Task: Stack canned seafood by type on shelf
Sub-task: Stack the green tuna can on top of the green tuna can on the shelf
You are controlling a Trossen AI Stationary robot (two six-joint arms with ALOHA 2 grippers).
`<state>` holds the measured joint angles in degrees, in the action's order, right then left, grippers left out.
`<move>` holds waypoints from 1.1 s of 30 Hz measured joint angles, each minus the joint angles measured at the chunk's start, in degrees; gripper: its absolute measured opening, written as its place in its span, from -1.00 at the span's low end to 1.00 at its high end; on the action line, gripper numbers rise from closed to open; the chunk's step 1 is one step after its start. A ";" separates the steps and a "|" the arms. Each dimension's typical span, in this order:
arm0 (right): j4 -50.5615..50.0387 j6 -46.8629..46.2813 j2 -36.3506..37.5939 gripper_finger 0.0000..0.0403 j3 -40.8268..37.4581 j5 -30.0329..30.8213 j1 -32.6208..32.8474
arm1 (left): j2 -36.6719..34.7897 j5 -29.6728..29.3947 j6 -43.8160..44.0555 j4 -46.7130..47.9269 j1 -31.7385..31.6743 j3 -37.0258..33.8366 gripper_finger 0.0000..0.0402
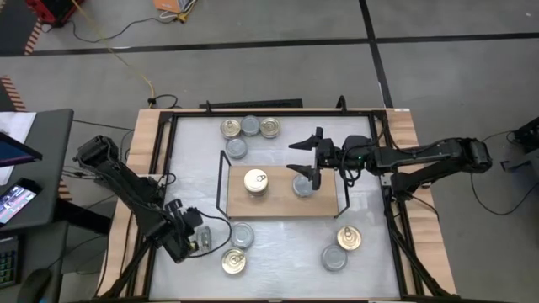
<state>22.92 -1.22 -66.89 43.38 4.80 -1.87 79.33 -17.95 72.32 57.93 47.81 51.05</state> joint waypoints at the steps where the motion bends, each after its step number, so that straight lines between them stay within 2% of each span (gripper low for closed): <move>1: -0.08 0.02 0.00 0.63 0.00 -0.01 -0.01 | 0.00 -0.28 0.04 0.91 -0.02 1.13 -1.00; 6: -0.12 0.05 0.00 0.63 0.00 0.00 -0.02 | 0.00 -2.24 3.04 3.34 0.16 5.24 -0.97; 12: -0.25 0.18 0.00 0.63 0.00 0.00 -0.02 | -0.02 -11.07 6.29 7.90 3.28 10.09 -0.99; 15: -0.35 0.18 0.00 0.63 0.00 0.00 -0.02 | -0.02 -12.48 6.93 8.21 3.99 11.77 -1.00; 19: -0.37 0.18 0.00 0.63 0.00 0.00 -0.02 | 0.21 -7.04 2.04 -2.07 3.98 12.24 -1.00; 22: -0.37 0.18 0.00 0.63 0.00 0.00 -0.04 | 1.80 -2.89 -7.42 -12.29 4.49 12.24 -1.00; 26: -0.39 0.16 0.00 0.63 0.00 0.00 -0.02 | 4.91 -0.18 -19.94 -24.72 6.00 12.27 -1.00; 28: -0.41 0.16 0.00 0.63 0.00 0.00 -0.04 | 6.82 2.24 -20.76 -25.83 6.21 12.33 -1.00; 33: -0.42 0.16 0.00 0.63 0.00 0.00 -0.04 | 11.86 10.66 -15.86 -20.88 5.26 12.22 -1.00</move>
<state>22.50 -1.06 -66.89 43.38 4.80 -1.91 91.19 -7.29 56.46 37.05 53.07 63.26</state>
